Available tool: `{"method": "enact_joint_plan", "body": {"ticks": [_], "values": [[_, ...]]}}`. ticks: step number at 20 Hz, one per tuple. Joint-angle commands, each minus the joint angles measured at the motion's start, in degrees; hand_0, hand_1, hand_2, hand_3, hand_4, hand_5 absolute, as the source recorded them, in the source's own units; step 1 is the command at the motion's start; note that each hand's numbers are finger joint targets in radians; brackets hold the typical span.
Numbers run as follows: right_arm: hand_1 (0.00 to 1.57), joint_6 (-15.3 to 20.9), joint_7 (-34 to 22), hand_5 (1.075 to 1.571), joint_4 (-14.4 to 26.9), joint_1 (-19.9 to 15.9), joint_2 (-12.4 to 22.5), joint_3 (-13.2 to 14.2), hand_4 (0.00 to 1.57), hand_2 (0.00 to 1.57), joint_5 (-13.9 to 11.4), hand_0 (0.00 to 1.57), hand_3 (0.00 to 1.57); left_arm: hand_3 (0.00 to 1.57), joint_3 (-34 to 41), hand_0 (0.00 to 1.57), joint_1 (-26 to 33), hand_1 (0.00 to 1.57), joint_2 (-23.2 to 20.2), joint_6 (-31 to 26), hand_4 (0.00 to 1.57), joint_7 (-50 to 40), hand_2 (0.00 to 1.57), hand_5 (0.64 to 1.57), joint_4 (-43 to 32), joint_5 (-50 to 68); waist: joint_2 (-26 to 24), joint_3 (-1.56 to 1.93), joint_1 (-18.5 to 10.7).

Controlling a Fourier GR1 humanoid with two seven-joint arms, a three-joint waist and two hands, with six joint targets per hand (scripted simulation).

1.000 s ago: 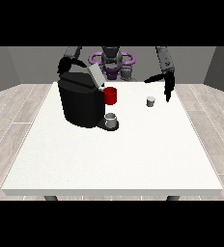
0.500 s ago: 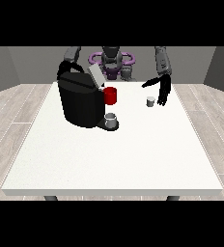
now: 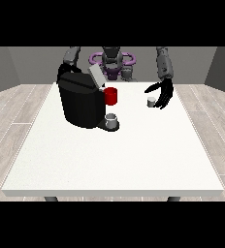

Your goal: Insert the coffee pod into the coffee machine and close the lid

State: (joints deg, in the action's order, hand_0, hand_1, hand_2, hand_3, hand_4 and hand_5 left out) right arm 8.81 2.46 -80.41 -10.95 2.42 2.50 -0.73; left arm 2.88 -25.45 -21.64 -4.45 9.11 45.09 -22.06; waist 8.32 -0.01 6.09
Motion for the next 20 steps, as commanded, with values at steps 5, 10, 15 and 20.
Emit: {"method": "enact_joint_plan", "body": {"ticks": [5,10,15,20], "values": [[0.00,0.1,0.1,1.571,-2.7,0.2,-1.8,-3.3,0.47,0.00,-1.4,0.00,0.00,0.53,0.3,0.65,-3.2,0.65,-2.5,6.9,0.00,7.1,0.79,1.571,-6.9,-6.1,3.2,-0.03,3.1],[0.00,1.1,1.6,1.571,1.4,-0.4,-0.5,-0.6,0.52,0.00,-0.5,0.00,0.00,0.65,-0.4,0.69,-2.9,0.69,1.2,12.1,0.29,7.5,0.85,1.571,-7.5,-8.5,1.4,0.00,0.5],[0.00,-0.2,2.8,1.571,1.3,-0.8,-0.9,-0.4,0.51,0.00,1.1,0.00,0.00,0.83,-0.1,0.92,-6.5,0.92,0.6,14.4,0.36,6.4,1.04,1.571,-10.3,-10.8,2.6,0.01,2.3],[0.00,1.7,-3.8,1.571,-0.9,-1.3,-1.5,-1.3,0.51,0.00,0.3,0.00,0.00,0.79,-2.1,0.97,-5.1,0.97,-1.5,13.3,0.32,7.0,1.05,1.571,-12.9,-14.7,0.0,0.00,1.5]]}}
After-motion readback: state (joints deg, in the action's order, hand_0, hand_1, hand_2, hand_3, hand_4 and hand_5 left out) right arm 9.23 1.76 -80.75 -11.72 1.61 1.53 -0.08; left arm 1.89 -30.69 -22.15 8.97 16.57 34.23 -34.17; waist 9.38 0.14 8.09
